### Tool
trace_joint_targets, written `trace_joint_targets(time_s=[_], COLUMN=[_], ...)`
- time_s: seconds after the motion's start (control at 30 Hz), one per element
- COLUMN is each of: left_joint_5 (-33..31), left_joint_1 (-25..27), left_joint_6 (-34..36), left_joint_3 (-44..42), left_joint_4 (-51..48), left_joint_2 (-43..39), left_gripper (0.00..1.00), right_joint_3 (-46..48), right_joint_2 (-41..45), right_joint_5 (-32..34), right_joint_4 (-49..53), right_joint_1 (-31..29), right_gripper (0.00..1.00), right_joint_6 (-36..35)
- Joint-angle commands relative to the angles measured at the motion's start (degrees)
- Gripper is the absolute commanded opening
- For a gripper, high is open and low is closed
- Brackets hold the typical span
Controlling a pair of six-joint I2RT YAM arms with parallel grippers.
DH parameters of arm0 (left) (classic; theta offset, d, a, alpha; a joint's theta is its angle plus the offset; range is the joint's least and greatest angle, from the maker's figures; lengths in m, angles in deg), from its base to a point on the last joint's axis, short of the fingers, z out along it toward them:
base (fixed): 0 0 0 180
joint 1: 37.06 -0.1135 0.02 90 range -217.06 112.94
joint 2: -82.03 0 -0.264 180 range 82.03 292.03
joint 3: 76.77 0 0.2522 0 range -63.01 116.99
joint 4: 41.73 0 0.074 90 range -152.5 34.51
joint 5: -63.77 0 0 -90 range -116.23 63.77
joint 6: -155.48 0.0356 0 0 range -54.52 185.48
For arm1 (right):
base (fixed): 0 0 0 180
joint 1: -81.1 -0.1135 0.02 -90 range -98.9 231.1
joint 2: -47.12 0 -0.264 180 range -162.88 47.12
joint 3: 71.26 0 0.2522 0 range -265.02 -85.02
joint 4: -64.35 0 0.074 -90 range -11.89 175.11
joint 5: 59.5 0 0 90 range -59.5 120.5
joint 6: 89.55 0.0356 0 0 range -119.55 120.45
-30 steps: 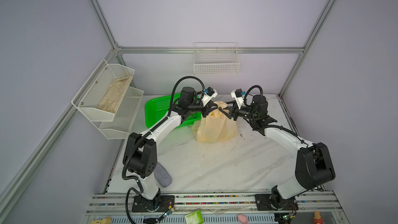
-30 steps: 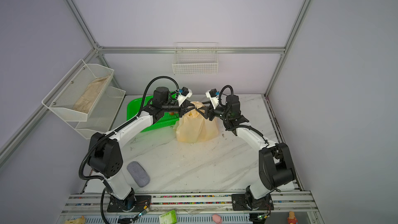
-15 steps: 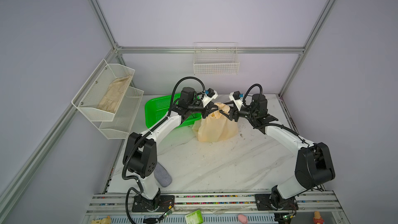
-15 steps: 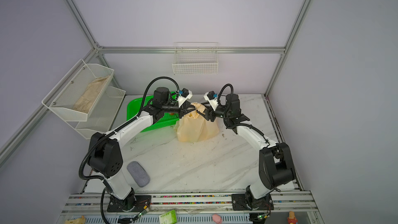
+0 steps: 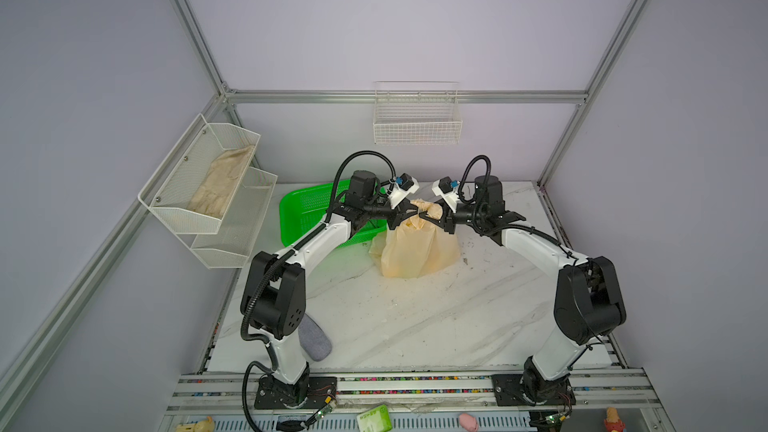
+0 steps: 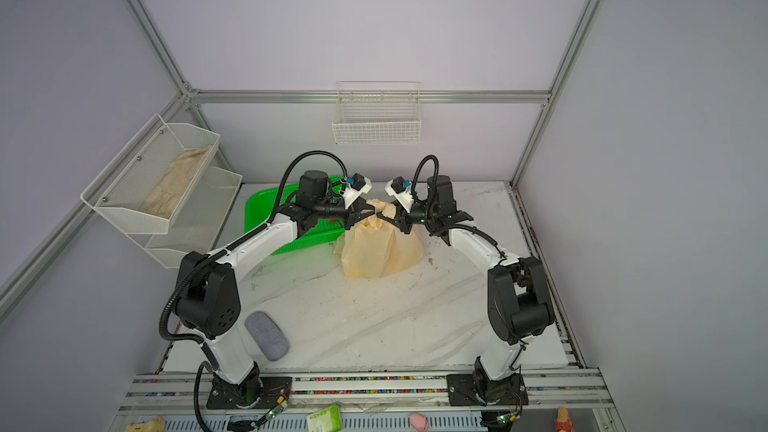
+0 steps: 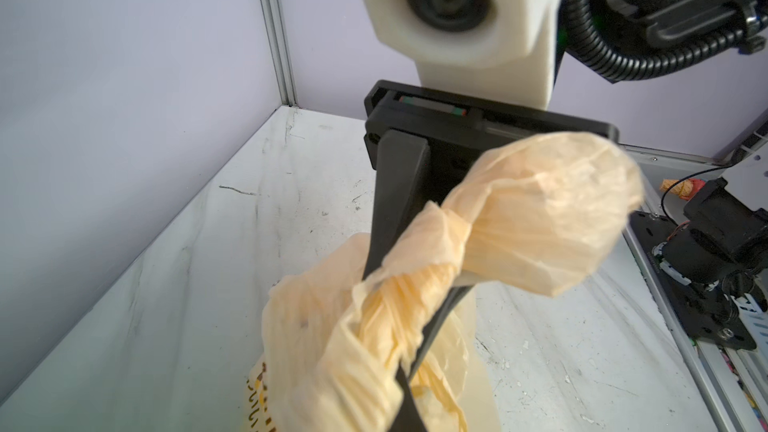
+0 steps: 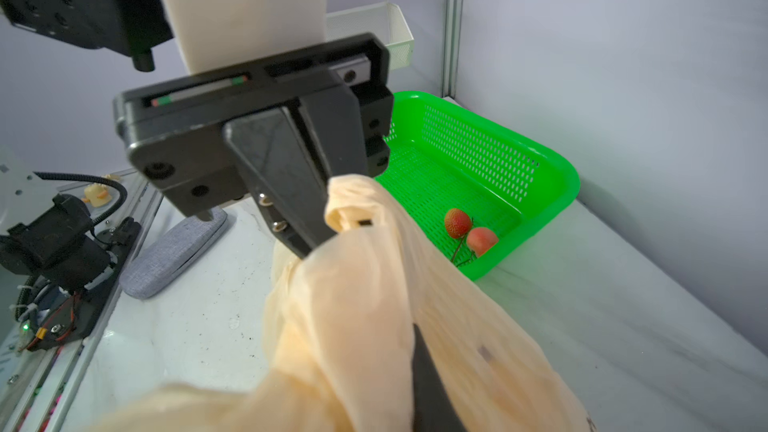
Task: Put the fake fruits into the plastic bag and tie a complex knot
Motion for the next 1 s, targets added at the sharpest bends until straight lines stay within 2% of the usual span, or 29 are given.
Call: trace_joint_targets(time_s=[0.0, 0.07, 0.17, 0.33, 0.53, 0.63, 0.8, 0.97], left_joint_5=[2.8, 2.2, 1.4, 1.1, 2.7, 3.1, 3.8, 4.7], left_joint_1=[0.9, 0.9, 0.9, 0.6, -1.4, -1.6, -1.3, -0.6], left_joint_6=[1.0, 0.9, 0.1, 0.1, 1.5, 3.0, 2.1, 2.4], left_joint_3=[2.1, 2.1, 2.1, 2.1, 3.3, 5.0, 7.4, 8.1], left_joint_4=[-0.9, -1.0, -1.2, -3.3, -9.2, -12.7, -13.0, -12.7], left_joint_2=[-0.8, -0.9, -1.1, -1.7, -2.2, -1.5, -0.1, 0.0], left_gripper=[0.00, 0.00, 0.02, 0.24, 0.43, 0.47, 0.46, 0.52], right_joint_3=[-1.8, -1.3, -0.2, 2.8, 3.6, 4.2, 4.8, 4.9], right_joint_2=[-0.7, -0.3, 0.9, 4.1, 6.8, 7.3, 7.4, 6.8], right_joint_5=[1.0, 2.0, 3.7, 6.2, 7.5, 7.0, 6.1, 6.3], right_joint_4=[-0.2, 0.2, -1.2, -4.8, -4.9, -5.9, -7.7, -8.0], right_joint_1=[0.1, 0.1, 0.2, 0.1, 0.0, 0.1, -0.2, -0.6], right_gripper=[0.05, 0.00, 0.00, 0.00, 0.00, 0.00, 0.00, 0.00], right_joint_6=[-1.4, -1.5, -0.4, 1.8, 2.0, 2.7, 4.0, 4.4])
